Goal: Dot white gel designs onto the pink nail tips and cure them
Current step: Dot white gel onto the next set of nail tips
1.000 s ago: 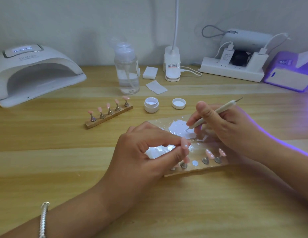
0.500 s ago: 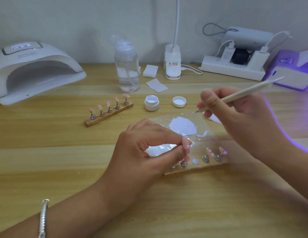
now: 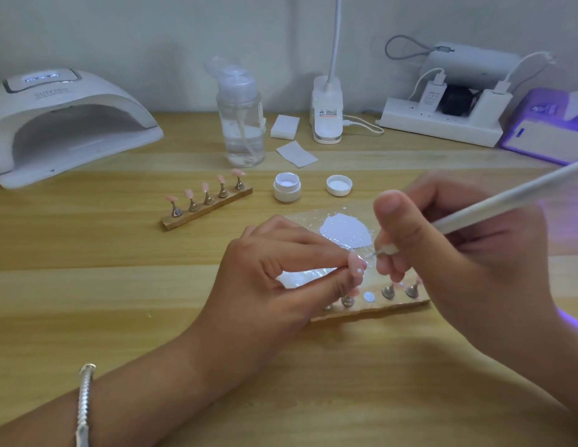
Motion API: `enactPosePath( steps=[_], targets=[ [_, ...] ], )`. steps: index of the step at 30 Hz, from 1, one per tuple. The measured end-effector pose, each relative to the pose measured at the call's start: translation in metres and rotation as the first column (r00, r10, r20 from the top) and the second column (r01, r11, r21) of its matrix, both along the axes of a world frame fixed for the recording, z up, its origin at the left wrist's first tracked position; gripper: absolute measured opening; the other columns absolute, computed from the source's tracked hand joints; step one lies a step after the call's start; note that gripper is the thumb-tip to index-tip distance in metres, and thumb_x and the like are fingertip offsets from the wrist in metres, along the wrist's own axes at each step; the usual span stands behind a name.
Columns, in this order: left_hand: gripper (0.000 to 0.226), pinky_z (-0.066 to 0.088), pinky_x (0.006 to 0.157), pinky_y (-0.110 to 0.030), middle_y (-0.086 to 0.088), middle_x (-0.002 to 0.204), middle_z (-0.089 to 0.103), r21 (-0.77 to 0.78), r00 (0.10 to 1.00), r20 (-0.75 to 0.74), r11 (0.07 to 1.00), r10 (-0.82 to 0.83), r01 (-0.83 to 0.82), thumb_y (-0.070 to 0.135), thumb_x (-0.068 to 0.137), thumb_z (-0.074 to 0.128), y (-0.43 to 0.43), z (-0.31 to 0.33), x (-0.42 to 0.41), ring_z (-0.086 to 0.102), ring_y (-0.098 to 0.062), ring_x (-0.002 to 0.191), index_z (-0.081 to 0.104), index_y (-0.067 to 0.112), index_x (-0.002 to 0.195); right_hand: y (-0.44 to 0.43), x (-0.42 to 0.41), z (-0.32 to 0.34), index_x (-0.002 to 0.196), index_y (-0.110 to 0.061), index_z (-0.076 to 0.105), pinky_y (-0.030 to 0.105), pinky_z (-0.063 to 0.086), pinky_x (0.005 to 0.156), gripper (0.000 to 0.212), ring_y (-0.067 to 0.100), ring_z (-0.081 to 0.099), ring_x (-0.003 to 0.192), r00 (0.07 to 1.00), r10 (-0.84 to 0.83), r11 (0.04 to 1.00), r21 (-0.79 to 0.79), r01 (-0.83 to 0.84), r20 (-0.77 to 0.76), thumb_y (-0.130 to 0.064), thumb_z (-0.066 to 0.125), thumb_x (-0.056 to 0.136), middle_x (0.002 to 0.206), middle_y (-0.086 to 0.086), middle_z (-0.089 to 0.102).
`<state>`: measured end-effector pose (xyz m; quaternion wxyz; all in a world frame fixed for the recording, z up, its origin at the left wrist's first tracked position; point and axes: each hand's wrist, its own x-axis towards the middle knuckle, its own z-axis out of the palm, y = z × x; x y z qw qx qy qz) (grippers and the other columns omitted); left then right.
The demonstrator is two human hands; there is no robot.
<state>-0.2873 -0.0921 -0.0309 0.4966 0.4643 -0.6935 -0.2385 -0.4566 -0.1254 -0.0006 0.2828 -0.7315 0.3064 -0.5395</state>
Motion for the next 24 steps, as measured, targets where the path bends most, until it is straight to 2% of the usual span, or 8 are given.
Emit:
enactPosePath(
  steps=[2, 6, 9, 24],
  targets=[
    [0.014, 0.045, 0.085, -0.051, 0.021, 0.085, 0.075, -0.006, 1.0, 0.002, 1.0, 0.0, 0.0, 0.036, 0.082, 0.074, 0.0001, 0.0, 0.0003, 0.065, -0.015, 0.092, 0.082, 0.025, 0.081, 0.0003, 0.001, -0.0017, 0.063, -0.013, 0.06, 0.032, 0.045, 0.041, 0.04, 0.019, 0.06, 0.046, 1.0, -0.003, 1.0, 0.014, 0.003, -0.003, -0.038, 0.059, 0.094, 0.053, -0.006, 0.059],
    [0.009, 0.045, 0.085, -0.053, 0.02, 0.085, 0.075, 0.0, 1.0, 0.013, 1.0, -0.003, 0.003, 0.032, 0.081, 0.077, 0.0005, 0.0, 0.0005, 0.065, -0.015, 0.092, 0.082, 0.025, 0.081, 0.0005, 0.003, -0.003, 0.064, -0.011, 0.058, 0.017, 0.045, 0.045, 0.037, 0.015, 0.063, 0.047, 1.0, 0.024, 1.0, 0.018, -0.024, 0.007, -0.032, 0.057, 0.095, 0.055, -0.009, 0.06],
    [0.009, 0.044, 0.084, -0.052, 0.019, 0.084, 0.075, -0.004, 1.0, 0.025, 1.0, -0.008, 0.008, 0.031, 0.081, 0.076, 0.0006, 0.0005, 0.0005, 0.065, -0.015, 0.092, 0.082, 0.025, 0.082, -0.0001, 0.0042, -0.004, 0.063, -0.008, 0.058, 0.014, 0.043, 0.045, 0.038, 0.012, 0.063, 0.047, 0.999, 0.037, 0.999, 0.014, -0.037, -0.01, -0.028, 0.056, 0.095, 0.055, -0.01, 0.06],
    [0.009, 0.044, 0.086, -0.052, 0.021, 0.085, 0.074, -0.003, 1.0, 0.024, 1.0, -0.008, 0.008, 0.032, 0.081, 0.075, 0.0007, 0.0016, 0.001, 0.065, -0.017, 0.093, 0.081, 0.032, 0.088, -0.0014, 0.0038, -0.0063, 0.064, -0.01, 0.059, 0.016, 0.043, 0.046, 0.035, 0.012, 0.063, 0.047, 0.999, 0.045, 0.998, 0.04, -0.045, -0.001, -0.027, 0.058, 0.095, 0.054, -0.011, 0.059]
  ],
)
